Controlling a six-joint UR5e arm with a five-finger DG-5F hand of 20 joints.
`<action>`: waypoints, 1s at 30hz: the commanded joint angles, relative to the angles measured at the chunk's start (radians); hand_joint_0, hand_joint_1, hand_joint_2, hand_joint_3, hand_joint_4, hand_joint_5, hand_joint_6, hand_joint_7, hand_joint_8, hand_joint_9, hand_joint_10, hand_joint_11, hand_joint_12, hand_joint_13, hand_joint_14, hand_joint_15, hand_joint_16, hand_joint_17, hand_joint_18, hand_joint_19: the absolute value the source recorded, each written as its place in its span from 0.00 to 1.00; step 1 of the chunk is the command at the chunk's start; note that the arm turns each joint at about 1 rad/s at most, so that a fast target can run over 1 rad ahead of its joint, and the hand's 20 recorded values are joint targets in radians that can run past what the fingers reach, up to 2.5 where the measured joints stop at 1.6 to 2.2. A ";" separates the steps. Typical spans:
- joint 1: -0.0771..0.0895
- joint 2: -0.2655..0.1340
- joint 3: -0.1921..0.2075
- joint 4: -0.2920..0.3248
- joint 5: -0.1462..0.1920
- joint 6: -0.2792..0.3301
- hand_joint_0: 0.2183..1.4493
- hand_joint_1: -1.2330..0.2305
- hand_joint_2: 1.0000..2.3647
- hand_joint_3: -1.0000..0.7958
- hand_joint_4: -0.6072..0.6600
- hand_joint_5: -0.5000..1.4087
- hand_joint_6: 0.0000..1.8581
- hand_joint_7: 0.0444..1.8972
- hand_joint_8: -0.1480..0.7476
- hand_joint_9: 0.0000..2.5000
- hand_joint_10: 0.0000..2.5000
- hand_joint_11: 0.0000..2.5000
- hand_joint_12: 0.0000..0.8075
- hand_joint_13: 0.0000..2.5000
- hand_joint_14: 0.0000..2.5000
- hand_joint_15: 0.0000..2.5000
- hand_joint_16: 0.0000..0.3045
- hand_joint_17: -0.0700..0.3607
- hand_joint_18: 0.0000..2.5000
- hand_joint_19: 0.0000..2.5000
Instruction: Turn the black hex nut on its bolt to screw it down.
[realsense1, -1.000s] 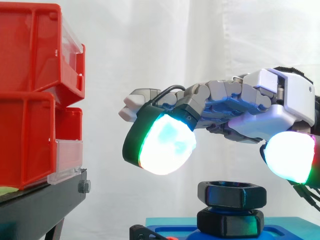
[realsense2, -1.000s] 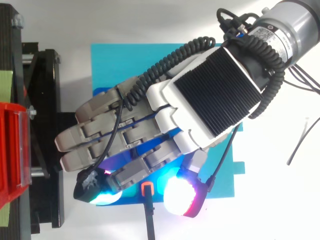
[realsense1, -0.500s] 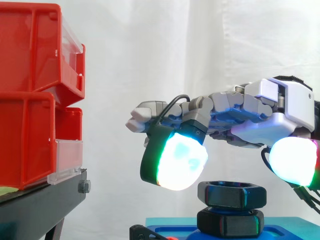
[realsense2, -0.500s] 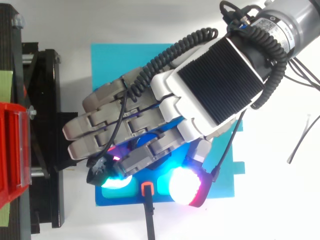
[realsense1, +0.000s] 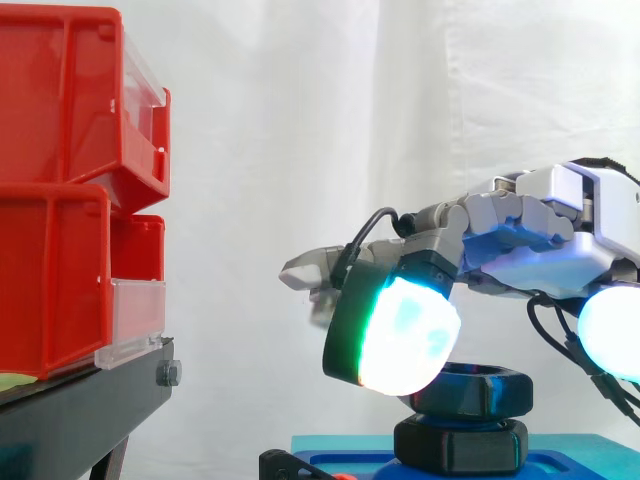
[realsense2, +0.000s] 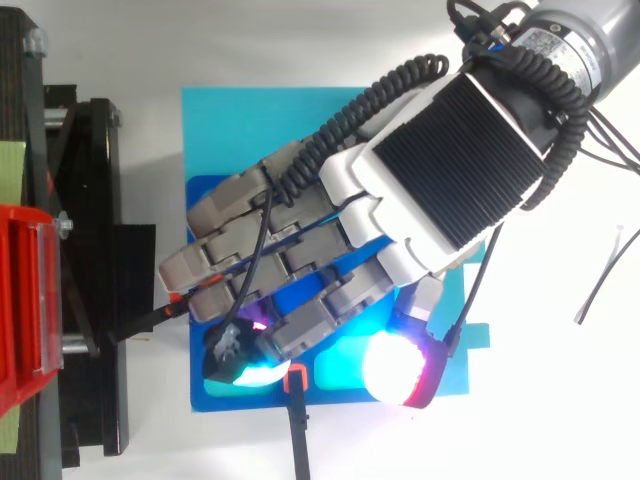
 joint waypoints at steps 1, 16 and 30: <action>0.001 0.002 0.005 0.000 -0.001 0.000 0.23 0.58 0.00 0.28 0.53 0.19 0.27 0.41 0.50 0.26 0.00 0.00 0.39 0.14 0.00 0.00 0.18 0.46 0.10 0.17; -0.011 0.000 0.048 -0.048 -0.019 0.002 0.23 0.58 0.00 0.28 0.60 0.19 0.27 0.42 0.51 0.27 0.00 0.06 0.41 0.15 0.00 0.02 0.19 0.46 0.12 0.18; -0.008 -0.002 -0.018 0.076 -0.013 0.012 0.24 0.58 0.00 0.28 0.62 0.20 0.27 0.42 0.51 0.25 0.00 0.06 0.41 0.15 0.00 0.02 0.19 0.46 0.12 0.18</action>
